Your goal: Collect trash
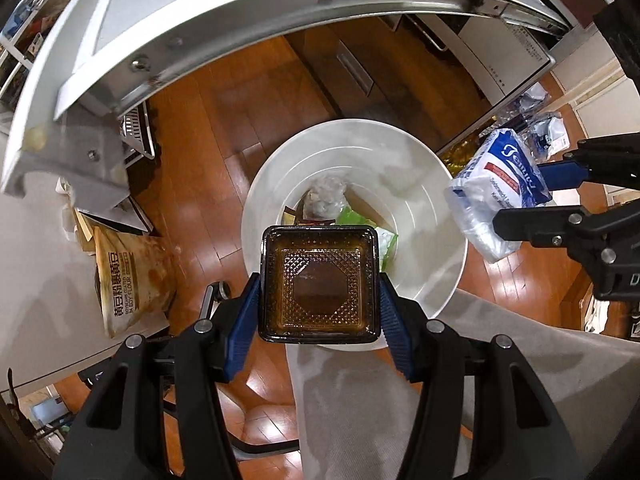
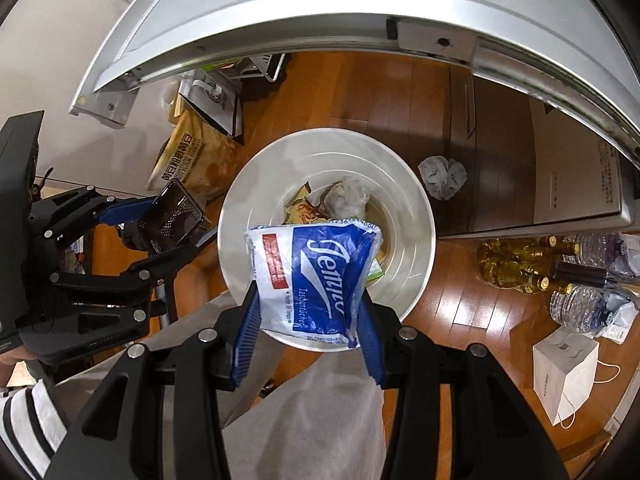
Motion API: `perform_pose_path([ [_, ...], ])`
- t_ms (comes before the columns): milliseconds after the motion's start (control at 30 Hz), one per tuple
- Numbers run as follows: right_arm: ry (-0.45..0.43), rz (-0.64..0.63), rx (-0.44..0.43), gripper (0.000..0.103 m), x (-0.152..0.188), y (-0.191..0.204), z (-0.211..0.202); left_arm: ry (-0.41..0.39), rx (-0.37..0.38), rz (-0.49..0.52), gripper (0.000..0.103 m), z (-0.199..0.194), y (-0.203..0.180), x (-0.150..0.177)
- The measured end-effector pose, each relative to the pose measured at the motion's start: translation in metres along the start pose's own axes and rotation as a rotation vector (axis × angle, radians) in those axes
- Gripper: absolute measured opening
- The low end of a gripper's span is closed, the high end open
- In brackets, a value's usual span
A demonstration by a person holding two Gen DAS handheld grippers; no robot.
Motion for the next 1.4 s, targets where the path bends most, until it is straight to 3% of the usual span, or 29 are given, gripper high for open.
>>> perform_pose_path([
  [433,0.026,0.015,0.038,0.046,-0.007,-0.006,0.015,0.022,-0.008,0.020,0.058,0.009,-0.002,-0.010],
  [467,0.026,0.016,0.040,0.050,-0.007,-0.006,0.014,0.025,-0.008,0.018,0.058,0.010,-0.002,-0.011],
  [533,0.023,0.026,0.027,0.060,-0.007,-0.008,0.012,0.034,-0.007,0.013,0.071,0.010,-0.001,-0.011],
  [600,0.017,0.028,0.023,0.070,-0.006,-0.009,0.008,0.032,-0.015,0.013,0.075,0.009,-0.001,-0.010],
  [767,0.020,0.036,0.014,0.077,-0.006,-0.013,0.005,0.045,-0.023,0.014,0.082,0.009,0.000,-0.008],
  [1000,0.047,0.041,-0.024,0.086,-0.003,-0.010,0.010,0.069,0.019,-0.016,0.083,0.012,0.001,-0.008],
  [1100,0.036,0.039,-0.031,0.090,-0.003,-0.009,0.007,0.067,0.040,-0.039,0.091,0.009,0.002,-0.008],
  [1400,0.025,0.063,-0.057,0.097,0.000,-0.009,-0.013,0.025,0.046,-0.080,0.092,-0.018,0.006,-0.005],
])
Point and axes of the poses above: each gripper's, at about its wrist camera, not at the fingertips, and z roughly the way its jaws point, y to its left, x to its underside, the point moved 1 cm from there along z, roughly the way its jaws point, and after that the axes turned 3 degrees about -y, right-handed, at the moved point
